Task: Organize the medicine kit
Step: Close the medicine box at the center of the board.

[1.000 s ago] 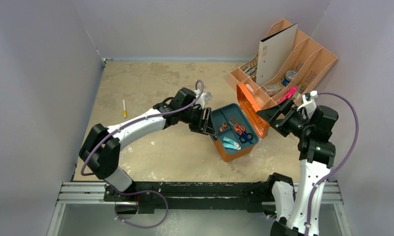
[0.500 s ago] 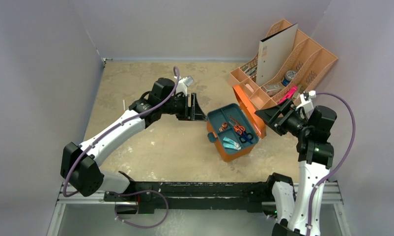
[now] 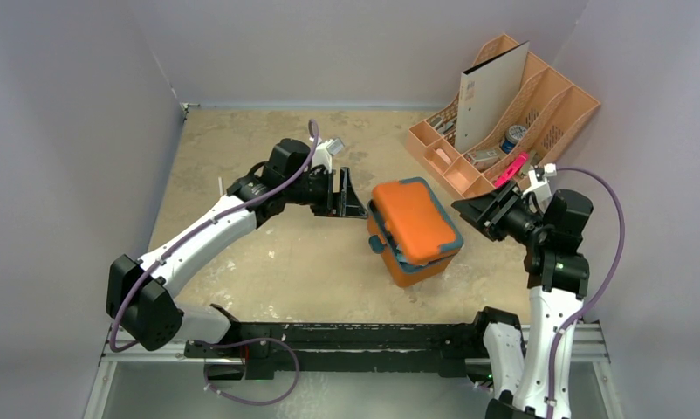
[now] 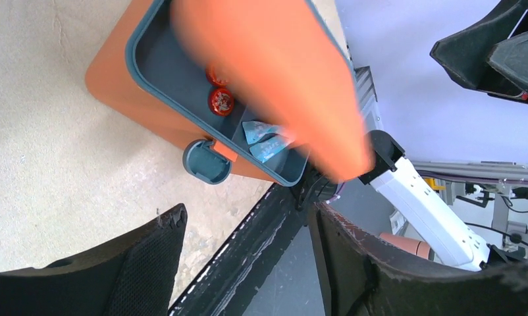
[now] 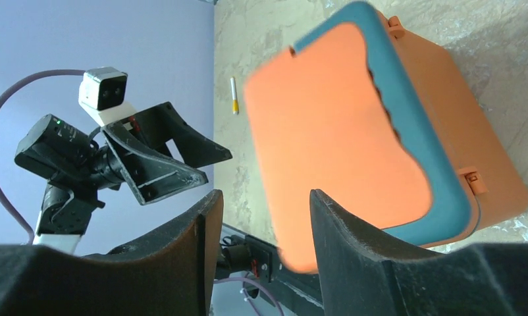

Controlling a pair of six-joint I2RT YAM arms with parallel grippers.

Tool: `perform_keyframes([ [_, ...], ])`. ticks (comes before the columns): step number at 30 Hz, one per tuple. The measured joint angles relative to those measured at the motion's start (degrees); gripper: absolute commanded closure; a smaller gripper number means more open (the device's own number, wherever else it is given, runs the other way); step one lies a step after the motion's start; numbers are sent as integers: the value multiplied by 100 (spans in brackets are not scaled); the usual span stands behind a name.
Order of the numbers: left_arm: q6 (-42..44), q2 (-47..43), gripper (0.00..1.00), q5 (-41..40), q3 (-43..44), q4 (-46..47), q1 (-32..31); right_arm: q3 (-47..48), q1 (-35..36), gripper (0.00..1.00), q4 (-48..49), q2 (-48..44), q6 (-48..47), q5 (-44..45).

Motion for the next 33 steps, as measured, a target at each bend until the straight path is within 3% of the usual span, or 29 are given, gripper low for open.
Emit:
perform_keyframes([
  [9,0,-11,31,83,13,-17,0,-22,39,47,-107,122,-131,201],
  [16,-15,26,20,243,-13,175,0,-22,201,51,-426,610,-387,498],
  [21,-24,162,19,363,-238,411,0,-15,688,65,-455,1032,-452,763],
  [29,-101,531,19,439,-745,763,0,59,1368,100,-90,1617,-389,944],
  [33,-286,710,19,487,-876,1091,-2,179,1862,100,129,2090,-358,966],
])
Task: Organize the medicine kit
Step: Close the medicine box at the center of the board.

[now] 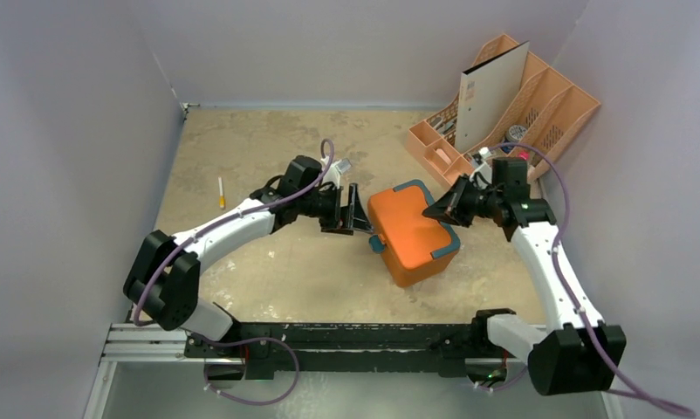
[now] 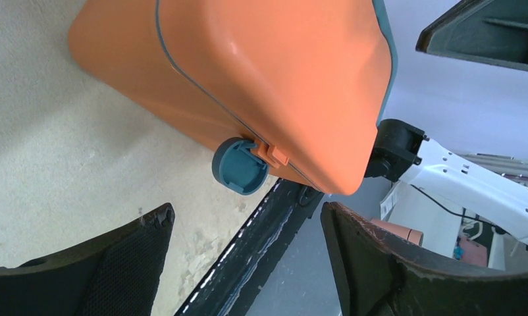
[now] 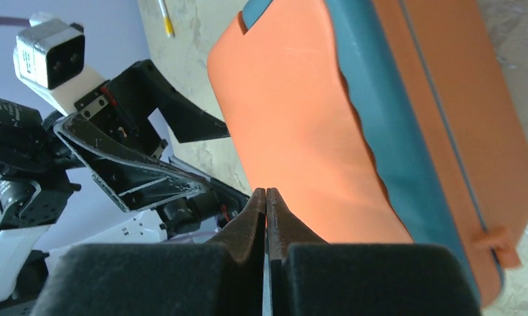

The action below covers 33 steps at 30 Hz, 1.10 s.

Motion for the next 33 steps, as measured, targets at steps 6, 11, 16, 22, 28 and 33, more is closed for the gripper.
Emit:
perform_keyframes([
  [6,-343,267,19,42,-232,557,-103,210,647,100,317,658,-48,94],
  [11,-656,772,19,164,-240,1174,-238,264,885,100,529,1014,-162,122],
  [16,-855,984,19,223,-240,1519,-367,251,1001,100,726,1364,-293,221],
  [22,-1029,1102,19,280,-243,1714,-505,66,1043,100,1185,1449,-334,170],
  [28,-1298,1102,18,330,-341,2028,-542,-210,1045,100,1552,1279,-339,170],
  [33,-1545,1102,18,317,-348,2330,-619,-269,1049,100,1641,1235,-337,173],
])
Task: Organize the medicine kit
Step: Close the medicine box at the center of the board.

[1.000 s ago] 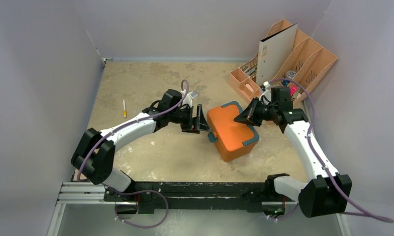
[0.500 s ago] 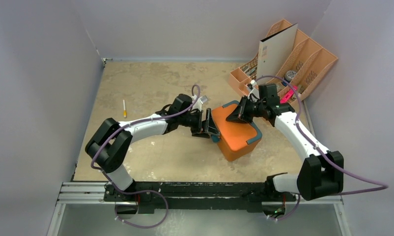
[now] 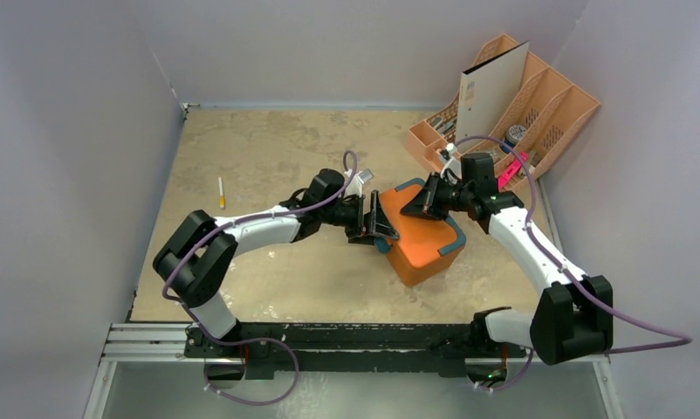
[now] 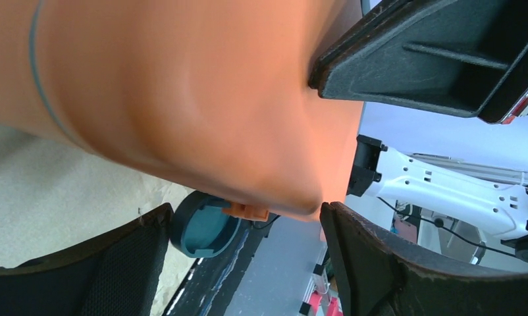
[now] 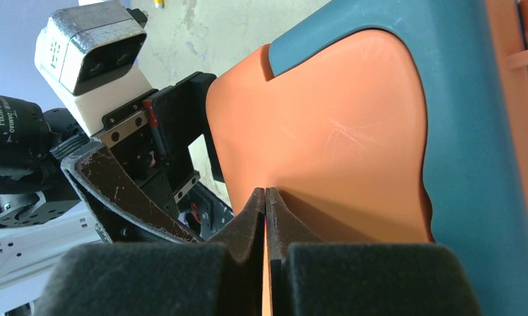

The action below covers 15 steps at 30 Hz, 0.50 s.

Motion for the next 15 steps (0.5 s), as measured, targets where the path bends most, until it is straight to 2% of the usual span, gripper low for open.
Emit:
perform_keyframes([
  [15,-345,-369,19,-566,-59,7,-326,-197,31,100,234,-201,48,114],
])
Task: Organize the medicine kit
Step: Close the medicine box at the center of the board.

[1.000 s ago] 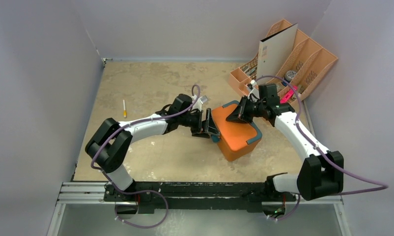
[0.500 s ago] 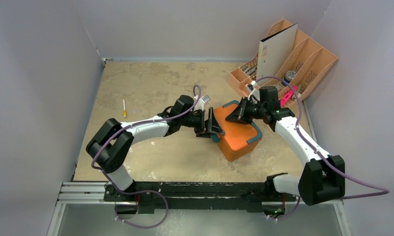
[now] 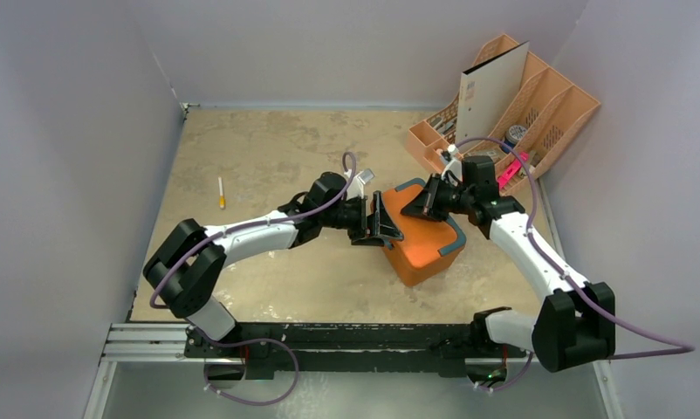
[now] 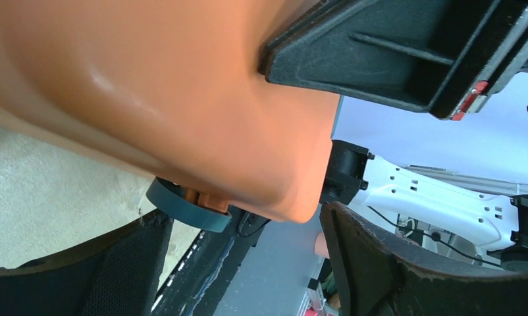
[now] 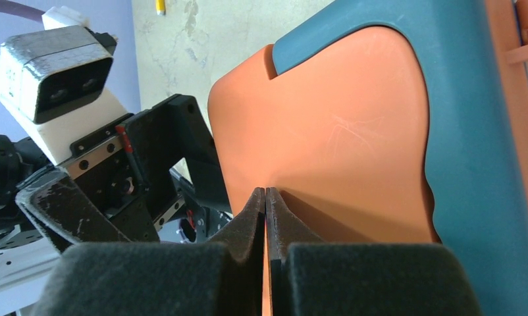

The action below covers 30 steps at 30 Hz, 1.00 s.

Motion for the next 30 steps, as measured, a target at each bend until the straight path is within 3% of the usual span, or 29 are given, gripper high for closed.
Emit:
perform_keyframes([
  [8,-2,-118,20,-144,-11,-81,-42,-22,2,100,-44,-92,-2,96],
  [16,-22,-118,13,-225,-83,-9,-105,-50,2,100,-87,-157,-2,131],
  [30,-402,-72,14,-398,-258,306,-151,-50,2,100,-94,-162,13,144],
])
